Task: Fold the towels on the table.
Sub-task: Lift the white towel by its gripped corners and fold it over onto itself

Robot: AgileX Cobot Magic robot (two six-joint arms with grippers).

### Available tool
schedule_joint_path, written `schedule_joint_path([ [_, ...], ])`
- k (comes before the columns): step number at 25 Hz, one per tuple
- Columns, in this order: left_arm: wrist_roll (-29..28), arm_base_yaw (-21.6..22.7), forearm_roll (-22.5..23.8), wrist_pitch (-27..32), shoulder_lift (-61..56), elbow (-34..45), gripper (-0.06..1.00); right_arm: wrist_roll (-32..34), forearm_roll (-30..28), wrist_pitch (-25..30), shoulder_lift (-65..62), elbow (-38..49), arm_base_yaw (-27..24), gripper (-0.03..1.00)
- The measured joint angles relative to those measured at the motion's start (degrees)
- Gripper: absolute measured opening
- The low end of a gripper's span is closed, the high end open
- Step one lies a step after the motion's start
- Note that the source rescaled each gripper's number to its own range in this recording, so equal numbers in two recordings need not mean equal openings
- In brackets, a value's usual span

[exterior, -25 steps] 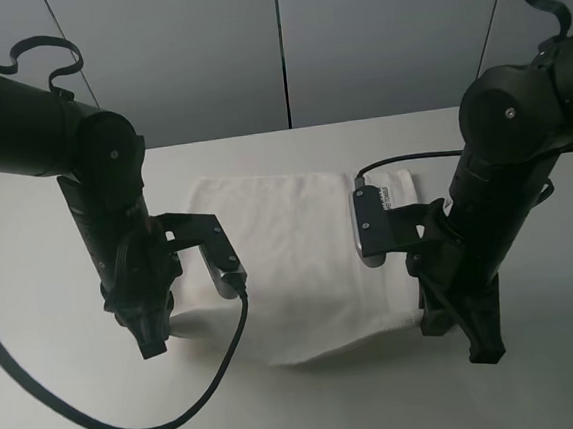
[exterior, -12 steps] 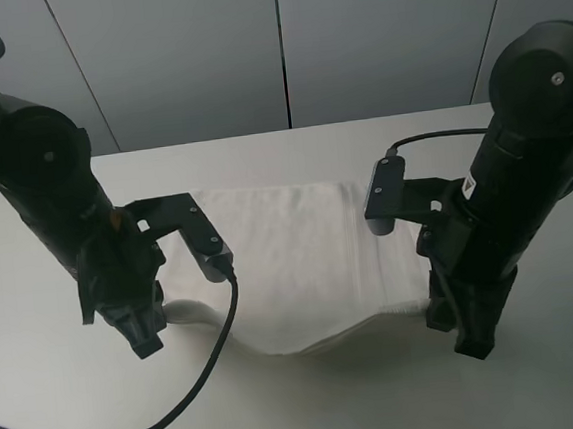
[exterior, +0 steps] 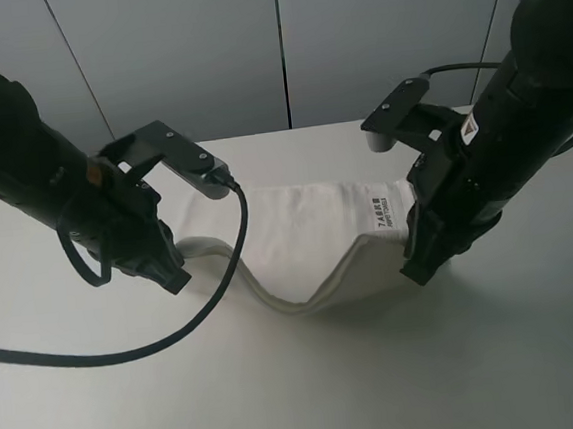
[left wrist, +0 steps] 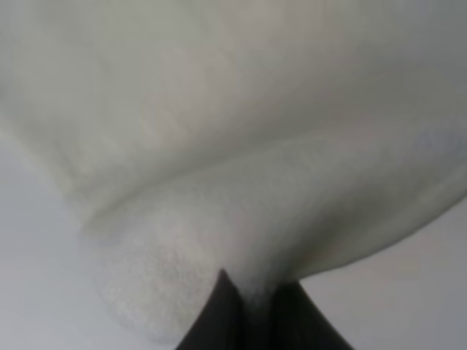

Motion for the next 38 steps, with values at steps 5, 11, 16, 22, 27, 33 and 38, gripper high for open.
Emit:
schedule_joint_path([
  [5, -10.73, 0.00, 8.89, -2.22, -2.01, 0.00, 0.00, 11.29, -8.64, -0.50, -1.08, -1.96, 0.00, 0.00],
  [11, -22.80, 0.00, 20.51, -3.98, -2.01, 0.00, 0.00, 20.72, -16.15, -4.29, -1.16, -1.96, 0.00, 0.00],
  [16, -28.68, 0.00, 26.45, -6.61, -1.90, 0.00, 0.00, 26.19, -20.92, -7.00, -0.06, -1.96, 0.00, 0.00],
  [22, -30.20, 1.13, 27.63, -10.54, 1.33, 0.00, 0.00, 30.34, -24.55, -9.05, 4.59, -1.96, 0.00, 0.00],
  [27, -31.06, 5.65, 28.01, -14.18, 4.10, 0.00, 0.00, 37.23, -30.31, -11.78, 8.24, -1.96, 0.00, 0.00],
  [33, -31.05, 9.02, 28.04, -19.82, 6.47, 0.00, 0.00, 48.72, -39.93, -16.02, 11.95, -1.96, 0.00, 0.00],
  [38, -31.05, 9.27, 28.95, -23.40, 8.96, 0.00, 0.08, 64.75, -53.05, -17.11, 13.74, -1.96, 0.00, 0.09],
])
